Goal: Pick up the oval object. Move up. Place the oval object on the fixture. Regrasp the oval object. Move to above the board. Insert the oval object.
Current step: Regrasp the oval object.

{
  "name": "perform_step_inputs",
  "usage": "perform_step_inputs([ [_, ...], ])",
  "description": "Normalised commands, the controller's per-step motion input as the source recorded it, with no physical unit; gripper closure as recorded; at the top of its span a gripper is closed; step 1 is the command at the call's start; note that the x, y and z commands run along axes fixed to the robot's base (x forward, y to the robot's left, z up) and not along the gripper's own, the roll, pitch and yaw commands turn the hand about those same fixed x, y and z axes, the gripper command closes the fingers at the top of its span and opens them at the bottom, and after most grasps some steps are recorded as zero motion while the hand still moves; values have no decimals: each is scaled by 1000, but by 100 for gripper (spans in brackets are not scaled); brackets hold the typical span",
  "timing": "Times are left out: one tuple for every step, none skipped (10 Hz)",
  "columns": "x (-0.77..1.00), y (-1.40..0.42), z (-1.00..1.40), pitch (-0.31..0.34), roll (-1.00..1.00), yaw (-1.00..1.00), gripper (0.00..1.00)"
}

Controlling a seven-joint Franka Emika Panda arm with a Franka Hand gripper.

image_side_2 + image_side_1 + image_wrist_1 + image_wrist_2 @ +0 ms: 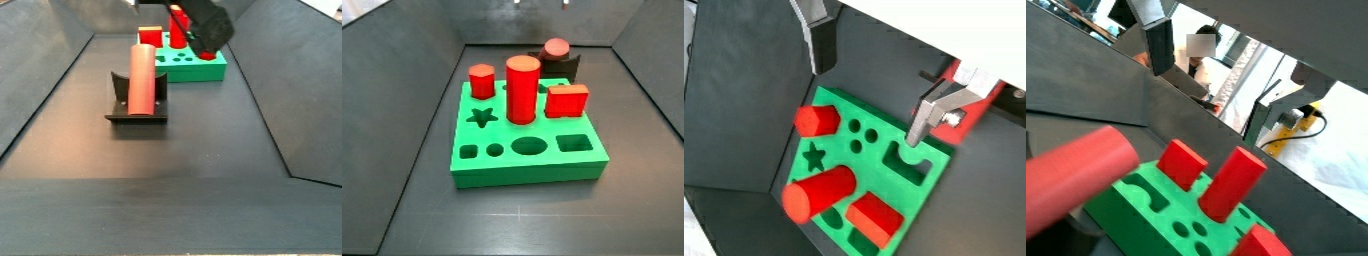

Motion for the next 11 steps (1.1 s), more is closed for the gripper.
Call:
perform_step_inputs([
  [-1000, -8, 18, -146, 90, 15, 0],
  [-854, -11, 17, -143, 105, 41, 0],
  [-724, -9, 17, -134, 111, 61, 0],
  [-598, -9, 19, -119, 111, 73, 0],
  [-351, -326, -1000, 5, 865, -1000, 0],
  [-250, -332, -1000, 6, 864, -1000, 0],
  [-49, -322, -1000, -31, 856, -1000, 0],
  [0, -194, -805, -57, 840, -1000, 0],
  [21, -68, -544, -95, 821, -1000, 0],
  [30, -42, -356, -119, 810, -1000, 0],
  [36, -33, -166, -143, 801, -1000, 0],
])
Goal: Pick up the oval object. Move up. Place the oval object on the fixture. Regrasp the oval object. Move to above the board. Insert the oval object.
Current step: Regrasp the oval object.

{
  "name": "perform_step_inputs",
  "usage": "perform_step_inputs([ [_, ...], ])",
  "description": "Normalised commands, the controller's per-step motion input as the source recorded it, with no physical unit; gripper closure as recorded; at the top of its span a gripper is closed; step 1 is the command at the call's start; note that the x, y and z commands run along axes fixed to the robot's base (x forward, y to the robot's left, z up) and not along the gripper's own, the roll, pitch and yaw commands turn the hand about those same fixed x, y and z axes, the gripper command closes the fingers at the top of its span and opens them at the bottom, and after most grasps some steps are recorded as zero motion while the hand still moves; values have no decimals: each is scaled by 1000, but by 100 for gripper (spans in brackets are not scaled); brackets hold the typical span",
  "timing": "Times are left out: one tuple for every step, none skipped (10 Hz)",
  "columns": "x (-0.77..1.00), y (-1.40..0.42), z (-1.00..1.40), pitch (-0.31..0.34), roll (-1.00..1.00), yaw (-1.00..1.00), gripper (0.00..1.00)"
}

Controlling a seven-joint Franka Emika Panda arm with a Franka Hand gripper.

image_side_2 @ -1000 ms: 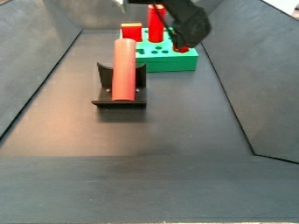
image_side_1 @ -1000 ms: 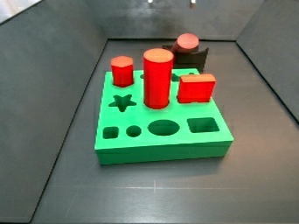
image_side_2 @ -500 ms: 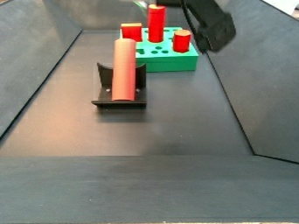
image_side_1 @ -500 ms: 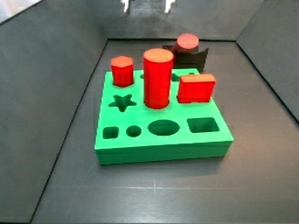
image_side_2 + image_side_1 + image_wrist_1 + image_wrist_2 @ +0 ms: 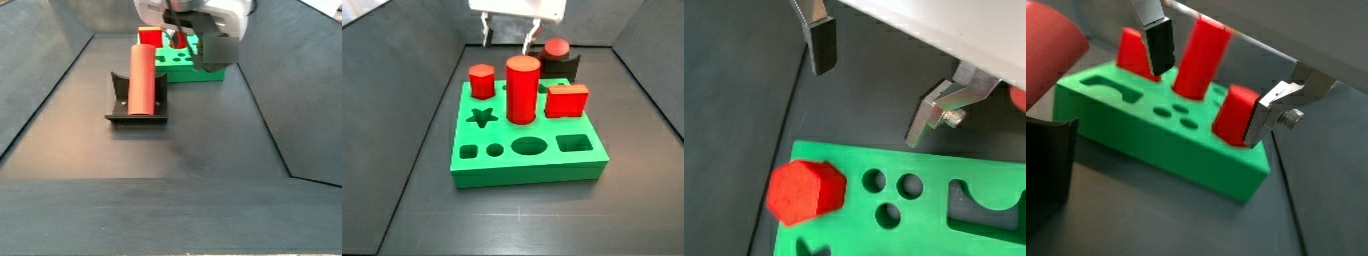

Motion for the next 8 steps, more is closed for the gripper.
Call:
perform_step_inputs([
  [21, -11, -46, -166, 794, -1000, 0],
  [-1, -16, -25, -199, 785, -1000, 0],
  [-11, -19, -20, -222, 779, -1000, 0],
  [-26, -15, -3, -247, 773, -1000, 0],
  [-40, -13, 8, -270, 767, -1000, 0],
  [-54, -16, 8, -298, 758, -1000, 0],
  [-51, -13, 5, -314, 752, -1000, 0],
  [-49, -13, 7, -327, 742, -1000, 0],
])
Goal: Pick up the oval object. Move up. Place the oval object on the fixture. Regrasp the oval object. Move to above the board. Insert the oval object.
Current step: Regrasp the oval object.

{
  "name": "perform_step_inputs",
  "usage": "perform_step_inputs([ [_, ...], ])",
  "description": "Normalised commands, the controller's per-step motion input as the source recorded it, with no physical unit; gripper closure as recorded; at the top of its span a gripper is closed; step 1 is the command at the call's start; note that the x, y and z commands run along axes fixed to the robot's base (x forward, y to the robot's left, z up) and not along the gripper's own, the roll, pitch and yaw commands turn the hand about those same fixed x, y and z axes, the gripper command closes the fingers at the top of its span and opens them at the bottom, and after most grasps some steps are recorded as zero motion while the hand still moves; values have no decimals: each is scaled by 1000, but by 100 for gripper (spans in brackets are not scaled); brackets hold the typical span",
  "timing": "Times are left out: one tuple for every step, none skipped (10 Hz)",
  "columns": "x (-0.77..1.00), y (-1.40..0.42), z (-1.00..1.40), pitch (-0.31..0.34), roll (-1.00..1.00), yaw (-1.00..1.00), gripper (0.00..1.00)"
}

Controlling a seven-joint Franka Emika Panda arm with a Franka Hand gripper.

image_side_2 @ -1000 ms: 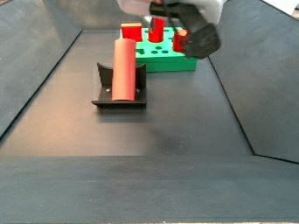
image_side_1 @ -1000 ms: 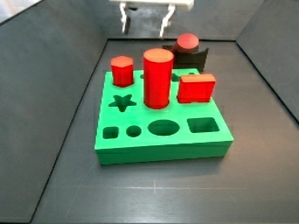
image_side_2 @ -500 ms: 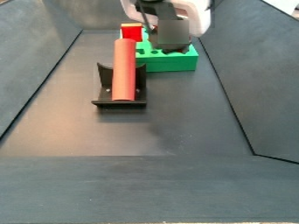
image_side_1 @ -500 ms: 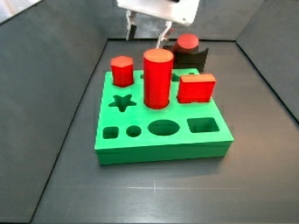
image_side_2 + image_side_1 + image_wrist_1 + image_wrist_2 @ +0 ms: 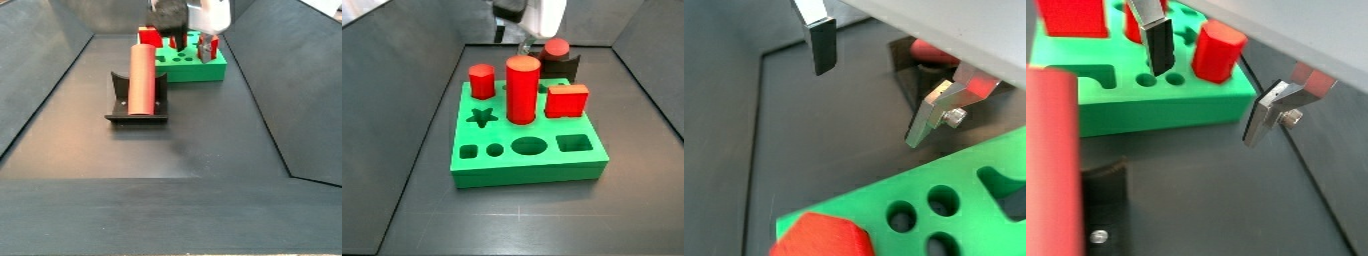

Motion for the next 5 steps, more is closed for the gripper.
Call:
perform_step_inputs([
  [-50, -12, 8, -330, 737, -1000, 0],
  [-49, -10, 2, -330, 727, -1000, 0],
  [-47, -8, 1, -319, 716, -1000, 0],
  [-51, -8, 2, -293, 706, -1000, 0],
  [-48, -6, 0, -272, 698, -1000, 0],
])
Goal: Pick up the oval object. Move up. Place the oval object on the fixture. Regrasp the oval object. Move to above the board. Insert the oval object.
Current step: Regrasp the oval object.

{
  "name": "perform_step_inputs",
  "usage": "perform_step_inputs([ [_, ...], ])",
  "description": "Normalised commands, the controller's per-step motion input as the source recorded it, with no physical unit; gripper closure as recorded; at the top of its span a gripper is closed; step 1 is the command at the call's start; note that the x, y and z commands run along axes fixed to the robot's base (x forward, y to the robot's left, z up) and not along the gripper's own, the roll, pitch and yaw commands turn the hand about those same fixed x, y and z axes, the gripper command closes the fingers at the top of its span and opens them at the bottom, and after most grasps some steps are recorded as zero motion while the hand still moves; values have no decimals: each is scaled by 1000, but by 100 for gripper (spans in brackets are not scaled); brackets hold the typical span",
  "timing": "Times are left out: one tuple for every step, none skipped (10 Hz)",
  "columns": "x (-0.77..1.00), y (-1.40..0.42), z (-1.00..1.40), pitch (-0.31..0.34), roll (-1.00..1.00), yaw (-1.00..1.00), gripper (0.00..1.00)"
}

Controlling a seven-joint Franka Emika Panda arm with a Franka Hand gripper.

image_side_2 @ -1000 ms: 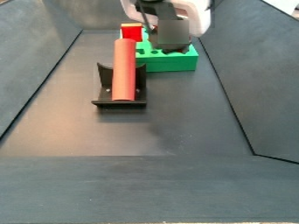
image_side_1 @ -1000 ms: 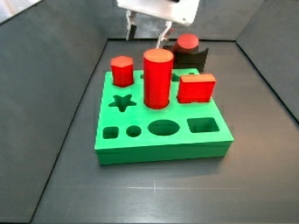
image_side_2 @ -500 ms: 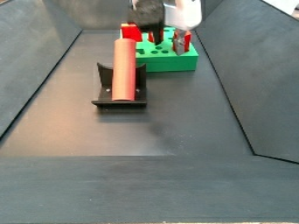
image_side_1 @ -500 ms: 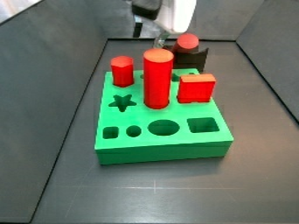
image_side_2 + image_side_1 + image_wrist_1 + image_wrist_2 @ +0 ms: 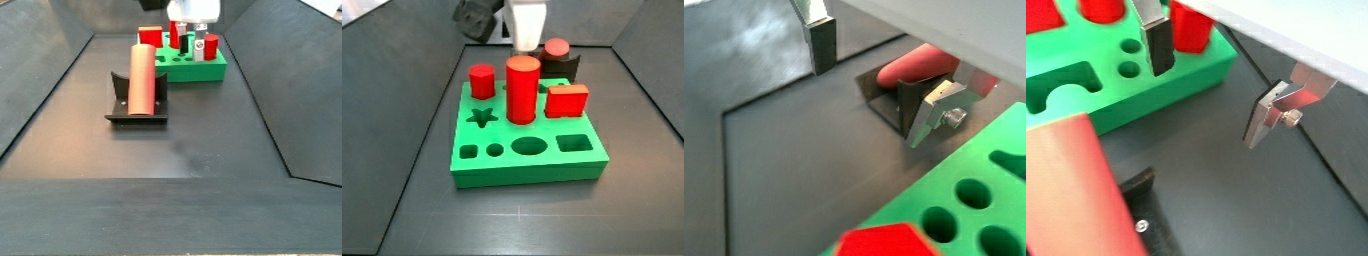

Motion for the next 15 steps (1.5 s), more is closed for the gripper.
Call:
perform_step_inputs([
  [-48, -4, -3, -194, 675, -989, 0],
  [-44, -3, -2, -83, 517, -773, 0],
  [-43, -2, -7, 15, 361, -557, 0],
  [-39, 3, -2, 85, 247, -387, 0],
  [-30, -2, 8, 138, 159, -231, 0],
  [1000, -1, 8, 214, 87, -146, 0],
  [1000, -1, 4, 227, 66, -85, 0],
  [1000, -4, -19, 253, 60, -37, 0],
  [1000, -8, -7, 251, 45, 10, 0],
  [1000, -14, 1, 242, 27, 39, 0],
  [1000, -17, -2, 238, 11, 56, 0],
  [1000, -18, 1, 228, -11, 67, 0],
  [1000, -18, 1, 218, -21, 70, 0],
  [1000, -16, 0, 210, -23, 72, 0],
  [1000, -20, 3, 203, -24, 70, 0],
])
